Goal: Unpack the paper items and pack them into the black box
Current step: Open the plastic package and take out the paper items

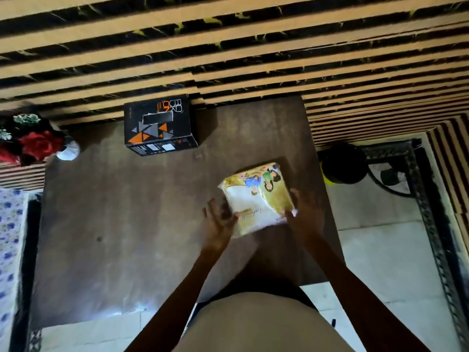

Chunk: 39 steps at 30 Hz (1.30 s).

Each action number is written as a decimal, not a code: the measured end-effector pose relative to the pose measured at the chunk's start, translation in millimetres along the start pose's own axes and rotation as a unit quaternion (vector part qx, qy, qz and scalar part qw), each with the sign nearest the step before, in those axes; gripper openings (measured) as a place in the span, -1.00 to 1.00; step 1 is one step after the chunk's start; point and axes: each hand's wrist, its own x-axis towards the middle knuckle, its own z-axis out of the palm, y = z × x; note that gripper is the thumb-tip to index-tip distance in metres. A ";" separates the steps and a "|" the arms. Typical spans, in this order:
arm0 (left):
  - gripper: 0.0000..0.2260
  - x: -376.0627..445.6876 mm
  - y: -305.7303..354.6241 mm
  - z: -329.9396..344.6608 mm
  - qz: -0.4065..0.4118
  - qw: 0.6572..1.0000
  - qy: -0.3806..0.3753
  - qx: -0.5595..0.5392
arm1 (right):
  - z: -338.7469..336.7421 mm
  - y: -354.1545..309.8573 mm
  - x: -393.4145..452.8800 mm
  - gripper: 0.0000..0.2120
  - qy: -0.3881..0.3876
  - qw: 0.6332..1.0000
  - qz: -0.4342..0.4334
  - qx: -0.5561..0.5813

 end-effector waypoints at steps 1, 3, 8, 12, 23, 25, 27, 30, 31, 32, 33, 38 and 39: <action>-0.45 6.2 1.5 -1.8 0.076 0.995 0.025 0.067 | 2.1 -3.7 -2.1 -0.60 0.038 0.997 -0.051 -0.038; -0.47 21.5 9.0 -1.9 0.209 0.949 0.012 0.234 | 4.6 -15.8 -6.2 -0.75 0.067 0.984 -0.118 -0.112; -0.43 50.2 16.9 16.9 0.243 0.867 -0.133 0.414 | 6.1 -34.4 -3.9 -0.64 -0.061 0.968 -0.085 -0.228; -0.40 51.9 15.3 21.3 0.209 0.875 -0.123 0.419 | 2.1 -47.0 2.9 -0.77 -0.120 0.979 -0.029 -0.161; -0.66 22.0 20.1 20.7 0.275 0.889 -0.158 0.330 | 1.6 2.9 -73.4 -0.80 0.008 0.990 -0.109 -0.095; -0.68 -0.2 13.9 19.8 0.262 0.889 -0.242 0.286 | 3.2 10.1 -81.6 -0.81 0.023 0.990 -0.107 -0.084; -0.64 -16.7 8.6 25.4 0.250 0.875 -0.284 0.301 | 3.3 12.2 -85.0 -0.92 0.044 0.988 -0.119 -0.085; -0.82 -28.6 5.3 40.0 0.236 0.886 -0.230 0.326 | 2.4 17.9 -87.4 -0.91 0.080 0.985 -0.133 -0.073; -0.86 -28.9 5.9 43.0 0.217 0.897 -0.214 0.320 | 4.0 20.8 -85.4 -0.91 0.098 0.982 -0.148 -0.071; -0.89 -29.3 8.3 47.0 0.202 0.909 -0.202 0.304 | 3.2 24.5 -84.3 -0.91 0.115 0.976 -0.170 -0.067; -0.91 -30.1 12.5 47.5 0.183 0.922 -0.192 0.284 | 1.6 26.8 -85.5 -0.92 0.127 0.971 -0.192 -0.066; -0.71 -28.6 26.7 46.2 0.119 0.978 -0.122 0.122 | -10.4 47.1 -77.6 -0.79 0.131 0.940 -0.291 -0.120; -0.76 -32.7 28.9 46.9 0.108 0.985 -0.105 0.084 | -11.8 52.2 -76.9 -0.81 0.104 0.937 -0.299 -0.145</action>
